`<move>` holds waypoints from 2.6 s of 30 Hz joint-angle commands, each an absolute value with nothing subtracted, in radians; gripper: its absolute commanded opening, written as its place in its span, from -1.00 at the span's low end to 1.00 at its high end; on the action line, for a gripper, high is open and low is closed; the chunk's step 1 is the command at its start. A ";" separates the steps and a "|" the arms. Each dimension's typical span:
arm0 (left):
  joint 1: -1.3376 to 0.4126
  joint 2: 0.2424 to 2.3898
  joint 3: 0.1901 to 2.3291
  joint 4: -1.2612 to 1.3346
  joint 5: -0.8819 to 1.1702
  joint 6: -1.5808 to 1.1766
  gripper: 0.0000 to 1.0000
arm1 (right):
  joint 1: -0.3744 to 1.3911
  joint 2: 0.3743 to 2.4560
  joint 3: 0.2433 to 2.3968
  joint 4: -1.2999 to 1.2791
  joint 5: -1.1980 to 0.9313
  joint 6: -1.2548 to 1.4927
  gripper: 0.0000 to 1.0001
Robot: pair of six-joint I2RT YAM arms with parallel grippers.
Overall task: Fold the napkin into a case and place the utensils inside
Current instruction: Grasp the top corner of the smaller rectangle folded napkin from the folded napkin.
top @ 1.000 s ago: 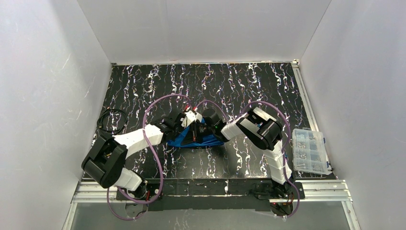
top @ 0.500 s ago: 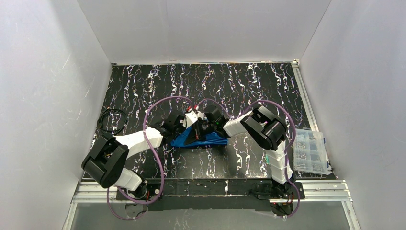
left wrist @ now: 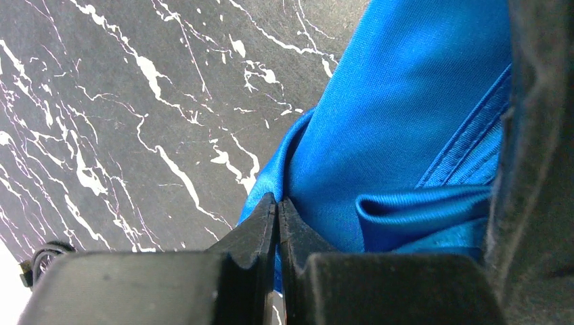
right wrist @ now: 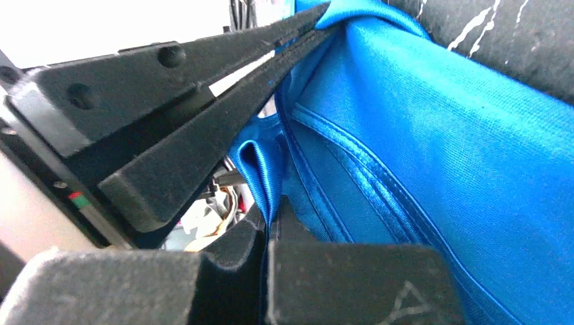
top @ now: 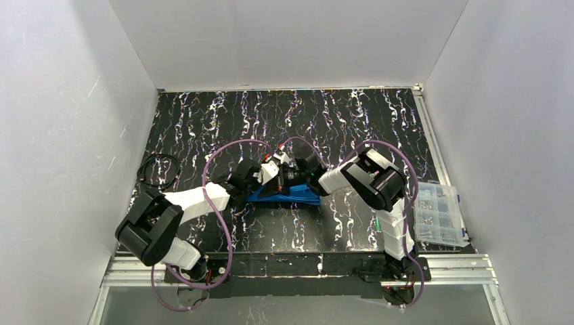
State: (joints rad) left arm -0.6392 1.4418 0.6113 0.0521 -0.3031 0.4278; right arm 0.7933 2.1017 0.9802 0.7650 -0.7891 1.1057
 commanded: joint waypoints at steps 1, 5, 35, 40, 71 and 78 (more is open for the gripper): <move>-0.647 1.398 0.600 0.057 -0.305 0.445 -1.00 | 0.787 2.122 1.003 0.849 -0.802 1.165 -0.97; -0.648 1.389 0.601 0.059 -0.301 0.445 -1.00 | 0.785 2.114 1.053 0.595 -0.763 1.063 -0.97; -0.653 1.345 0.617 0.056 -0.260 0.434 -1.00 | 0.815 2.204 1.393 -0.110 -0.734 0.817 -0.97; -0.656 1.337 0.608 0.056 -0.253 0.425 -1.00 | 0.825 2.205 1.378 -0.018 -0.769 0.871 -0.97; -0.662 1.333 0.578 0.060 -0.224 0.452 -1.00 | 0.795 2.272 1.478 -0.058 -0.852 0.871 -0.97; -0.666 1.333 0.542 0.088 -0.198 0.489 -1.00 | 0.787 2.260 1.455 -0.009 -0.870 0.912 -0.97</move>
State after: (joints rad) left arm -0.6563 1.3602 0.5591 0.0753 -0.2310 0.4675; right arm 0.7937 2.2879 1.4502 -0.0113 -0.8539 0.8833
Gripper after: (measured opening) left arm 0.010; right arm 0.054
